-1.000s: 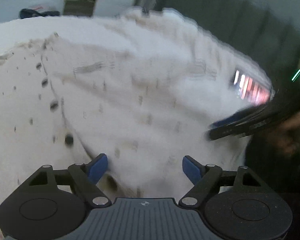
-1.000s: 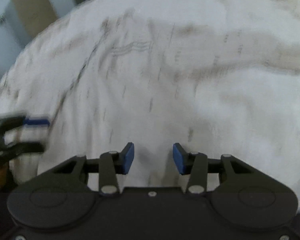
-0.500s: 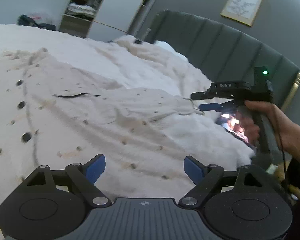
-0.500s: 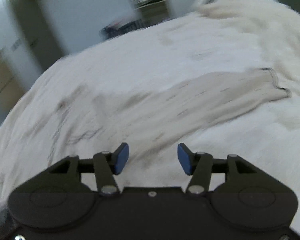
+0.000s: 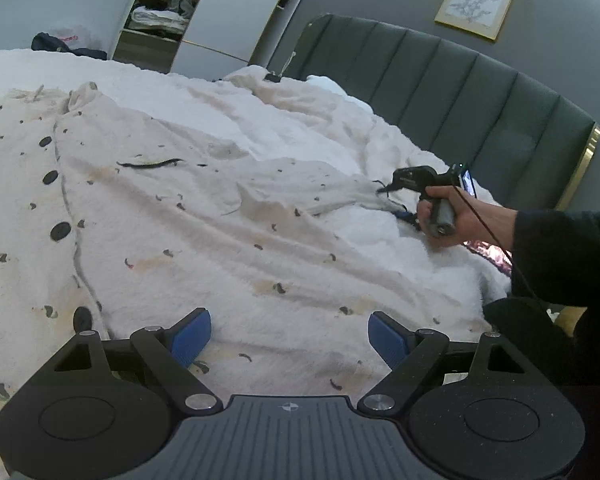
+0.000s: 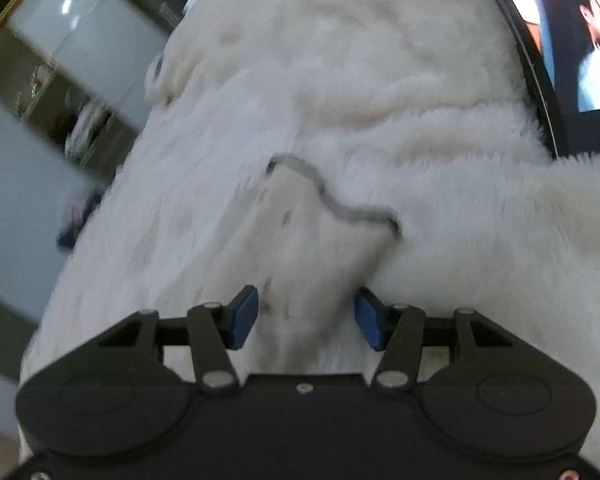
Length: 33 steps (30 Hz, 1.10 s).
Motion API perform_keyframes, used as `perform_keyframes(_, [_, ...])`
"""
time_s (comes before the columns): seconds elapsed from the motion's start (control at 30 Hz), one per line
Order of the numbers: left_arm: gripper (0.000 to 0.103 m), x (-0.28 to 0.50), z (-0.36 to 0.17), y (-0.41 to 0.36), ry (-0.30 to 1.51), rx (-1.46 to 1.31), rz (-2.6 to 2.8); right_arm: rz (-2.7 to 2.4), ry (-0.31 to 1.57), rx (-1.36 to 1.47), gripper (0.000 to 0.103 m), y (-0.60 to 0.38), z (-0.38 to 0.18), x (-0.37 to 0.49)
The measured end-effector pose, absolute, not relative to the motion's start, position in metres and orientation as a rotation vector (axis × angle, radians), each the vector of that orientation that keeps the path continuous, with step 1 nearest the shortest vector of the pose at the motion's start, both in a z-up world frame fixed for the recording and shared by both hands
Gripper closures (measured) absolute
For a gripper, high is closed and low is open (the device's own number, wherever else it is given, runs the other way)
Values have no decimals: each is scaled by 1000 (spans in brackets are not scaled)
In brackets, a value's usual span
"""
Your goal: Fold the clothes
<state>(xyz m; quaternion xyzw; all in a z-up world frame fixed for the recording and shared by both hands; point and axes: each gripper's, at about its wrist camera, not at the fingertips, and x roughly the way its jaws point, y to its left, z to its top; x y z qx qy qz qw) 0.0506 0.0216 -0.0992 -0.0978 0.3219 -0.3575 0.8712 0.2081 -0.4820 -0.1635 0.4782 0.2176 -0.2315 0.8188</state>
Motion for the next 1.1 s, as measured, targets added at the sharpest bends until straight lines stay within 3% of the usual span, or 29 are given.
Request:
perform_keyframes(0.07, [21, 52, -102, 20, 681, -199, -740, -496, 398, 1105, 58, -497, -178, 212])
perform_keyframes(0.13, [21, 54, -104, 18, 689, -193, -735, -461, 363, 1163, 88, -505, -184, 217])
perform_keyframes(0.2, [21, 56, -107, 17, 698, -189, -730, -430, 343, 1195, 99, -511, -187, 222])
perform_keyframes(0.4, [21, 55, -111, 14, 702, -161, -720, -269, 193, 1133, 101, -534, -122, 248])
perform_keyframes(0.53, [21, 56, -115, 12, 705, -145, -713, -114, 50, 1026, 102, -547, -50, 256])
perform_keyframes(0.63, [21, 55, -116, 11, 705, -135, -712, -94, 60, 957, 101, -558, -40, 263])
perform_keyframes(0.73, [21, 55, -116, 12, 705, -129, -713, -181, 190, 926, 97, -565, -70, 270])
perform_keyframes(0.87, [21, 55, -117, 14, 707, -130, -716, -552, 498, 629, 85, -555, -105, 277])
perform_keyframes(0.93, [21, 55, -117, 15, 706, -133, -717, -646, 510, 525, 68, -544, -101, 271])
perform_keyframes(1.07, [21, 55, -114, 14, 704, -142, -720, -669, 458, 317, 56, -504, -61, 248])
perform_keyframes(1.1, [21, 54, -110, 13, 703, -154, -721, -634, 447, 310, 47, -496, -55, 244])
